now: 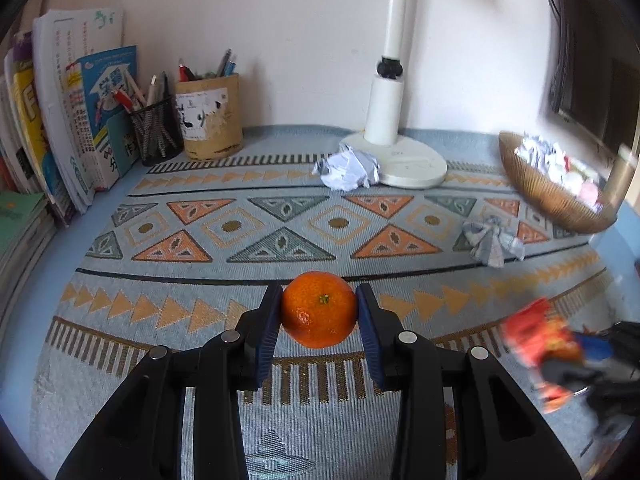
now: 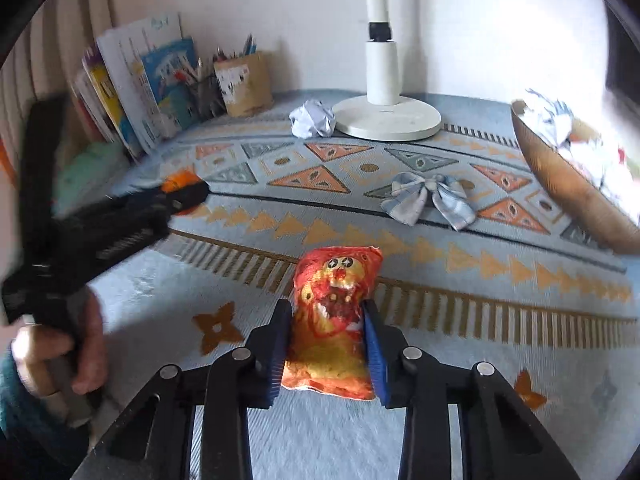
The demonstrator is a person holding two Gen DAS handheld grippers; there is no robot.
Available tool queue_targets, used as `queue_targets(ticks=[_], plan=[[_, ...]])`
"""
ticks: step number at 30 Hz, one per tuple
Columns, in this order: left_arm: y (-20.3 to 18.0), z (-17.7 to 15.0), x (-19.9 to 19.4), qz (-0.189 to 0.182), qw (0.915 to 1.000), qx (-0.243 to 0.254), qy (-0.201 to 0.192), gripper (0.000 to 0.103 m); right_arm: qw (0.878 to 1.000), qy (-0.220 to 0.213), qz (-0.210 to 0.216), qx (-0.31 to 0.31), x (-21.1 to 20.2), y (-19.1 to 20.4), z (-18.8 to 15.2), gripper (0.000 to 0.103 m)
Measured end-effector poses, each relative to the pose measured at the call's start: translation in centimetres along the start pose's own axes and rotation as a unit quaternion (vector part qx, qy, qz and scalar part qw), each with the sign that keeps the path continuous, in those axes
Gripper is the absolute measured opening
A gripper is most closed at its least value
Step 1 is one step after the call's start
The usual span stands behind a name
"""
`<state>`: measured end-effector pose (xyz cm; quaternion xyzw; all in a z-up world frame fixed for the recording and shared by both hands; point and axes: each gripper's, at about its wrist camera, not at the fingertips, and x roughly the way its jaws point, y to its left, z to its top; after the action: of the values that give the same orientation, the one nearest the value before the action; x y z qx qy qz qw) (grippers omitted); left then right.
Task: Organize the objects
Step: 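Carry the snack bag and tangerine over the woven bowl and open both tools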
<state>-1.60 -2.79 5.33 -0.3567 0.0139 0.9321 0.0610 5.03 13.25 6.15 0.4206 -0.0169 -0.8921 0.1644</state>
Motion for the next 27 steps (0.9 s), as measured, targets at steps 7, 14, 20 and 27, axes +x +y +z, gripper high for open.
queue_targets(ticks=[7, 14, 20, 27], plan=[[-4.0, 1.8, -1.0, -0.050, 0.9987, -0.010, 0.000, 0.034, 0.995, -0.062, 0.014, 0.077, -6.8, -8.4, -1.8, 0.033], [-16.2, 9.2, -1.9, -0.165, 0.9836, 0.062, -0.040, 0.034, 0.974, -0.177, -0.027, 0.136, -16.1, -19.0, 1.0, 0.033], [-24.9, 14.3, -0.2, -0.225, 0.9669, 0.099, -0.067, 0.034, 0.958, -0.231, -0.109, 0.130, -19.2, -24.0, 7.3, 0.033], [-30.5, 16.0, 3.5, -0.230, 0.9628, 0.128, -0.061, 0.035, 0.954, -0.224, -0.137, 0.143, -16.7, -28.1, 12.6, 0.033]])
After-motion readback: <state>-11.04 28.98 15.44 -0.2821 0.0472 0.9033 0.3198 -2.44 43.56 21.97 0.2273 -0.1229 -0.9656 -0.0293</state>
